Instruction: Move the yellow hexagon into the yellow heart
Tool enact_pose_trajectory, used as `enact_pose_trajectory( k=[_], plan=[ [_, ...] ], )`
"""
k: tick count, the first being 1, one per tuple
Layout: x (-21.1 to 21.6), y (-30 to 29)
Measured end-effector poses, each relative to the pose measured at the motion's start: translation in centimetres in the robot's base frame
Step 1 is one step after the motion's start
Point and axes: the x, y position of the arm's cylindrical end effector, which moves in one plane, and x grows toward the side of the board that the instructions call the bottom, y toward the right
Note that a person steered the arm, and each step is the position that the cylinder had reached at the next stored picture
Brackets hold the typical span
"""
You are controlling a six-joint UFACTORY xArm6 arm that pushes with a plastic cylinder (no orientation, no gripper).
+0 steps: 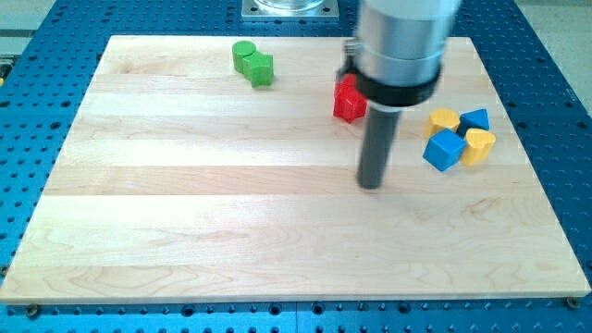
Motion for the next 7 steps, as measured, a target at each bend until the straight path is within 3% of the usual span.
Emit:
enact_pose_trajectory(
  k=[1,2,6,7],
  plan=[
    [-3.7,5.0],
    [-8.0,6.4],
    [-20.7,8.2],
    [-16.5,8.4]
  ],
)
